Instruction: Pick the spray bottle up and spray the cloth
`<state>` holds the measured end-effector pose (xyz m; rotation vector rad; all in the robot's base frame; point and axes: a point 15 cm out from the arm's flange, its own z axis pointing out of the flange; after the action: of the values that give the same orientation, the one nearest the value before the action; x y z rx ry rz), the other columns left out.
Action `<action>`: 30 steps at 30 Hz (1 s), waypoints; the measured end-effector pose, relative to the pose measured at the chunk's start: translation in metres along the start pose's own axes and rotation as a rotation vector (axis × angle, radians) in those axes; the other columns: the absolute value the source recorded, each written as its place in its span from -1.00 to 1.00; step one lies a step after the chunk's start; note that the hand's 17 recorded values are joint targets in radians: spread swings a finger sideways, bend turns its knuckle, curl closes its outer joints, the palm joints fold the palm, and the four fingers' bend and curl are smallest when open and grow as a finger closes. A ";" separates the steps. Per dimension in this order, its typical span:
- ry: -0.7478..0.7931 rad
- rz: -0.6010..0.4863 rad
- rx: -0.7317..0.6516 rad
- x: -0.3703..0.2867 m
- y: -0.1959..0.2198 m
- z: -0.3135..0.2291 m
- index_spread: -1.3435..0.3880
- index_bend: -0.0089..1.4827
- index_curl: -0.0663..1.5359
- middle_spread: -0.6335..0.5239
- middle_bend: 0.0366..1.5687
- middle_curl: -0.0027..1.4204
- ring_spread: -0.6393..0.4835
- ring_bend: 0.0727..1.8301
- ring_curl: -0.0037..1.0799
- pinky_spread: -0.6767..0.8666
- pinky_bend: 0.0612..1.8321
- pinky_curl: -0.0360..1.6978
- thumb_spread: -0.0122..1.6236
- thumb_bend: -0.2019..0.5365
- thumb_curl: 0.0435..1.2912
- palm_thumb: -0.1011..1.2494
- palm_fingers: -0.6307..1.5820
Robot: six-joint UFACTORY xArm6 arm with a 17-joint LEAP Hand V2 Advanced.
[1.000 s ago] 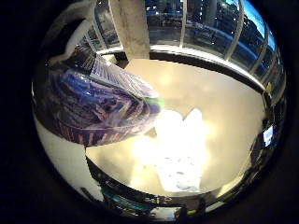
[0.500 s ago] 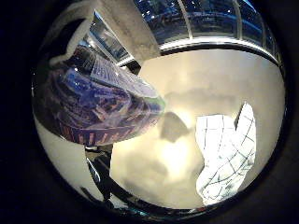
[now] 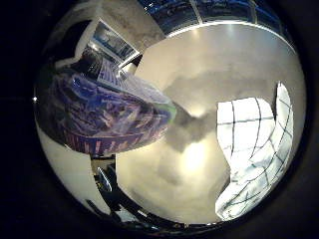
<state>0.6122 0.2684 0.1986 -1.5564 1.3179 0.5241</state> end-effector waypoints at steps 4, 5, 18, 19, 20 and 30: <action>0.005 0.016 -0.011 0.017 0.003 0.011 0.32 0.43 0.07 -0.04 0.64 -0.09 -0.15 0.47 0.17 -0.44 0.03 0.37 0.23 -0.49 0.17 0.52 0.67; 0.008 0.023 -0.012 0.022 0.004 0.012 0.32 0.43 0.06 -0.04 0.64 -0.09 -0.15 0.47 0.15 -0.45 0.04 0.35 0.27 -0.48 0.13 0.54 0.67; 0.015 0.001 -0.074 0.028 0.016 0.010 0.15 -0.44 -0.12 -0.10 0.16 -0.27 -0.18 0.25 -0.02 -0.64 0.09 0.08 0.27 -0.56 -0.19 0.31 -0.12; 0.013 -0.010 -0.107 0.027 0.024 0.011 0.10 -0.49 -0.21 -0.08 -0.02 -0.36 -0.15 0.10 -0.14 -0.48 -0.05 0.04 0.28 -0.56 -0.25 0.26 -0.34; 0.010 -0.019 -0.137 0.026 0.030 0.012 0.09 -0.51 -0.25 -0.05 -0.16 -0.41 -0.09 -0.04 -0.23 -0.33 -0.15 0.00 0.27 -0.61 -0.28 0.19 -0.54; -0.015 -0.049 -0.258 0.007 0.034 -0.002 0.07 -0.83 -0.56 0.19 -0.80 -0.60 0.38 -0.62 -0.59 0.40 -0.54 -0.41 0.16 -0.54 -0.54 -0.18 -0.51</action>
<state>0.5828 0.2662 0.1804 -1.7863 1.2341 0.6948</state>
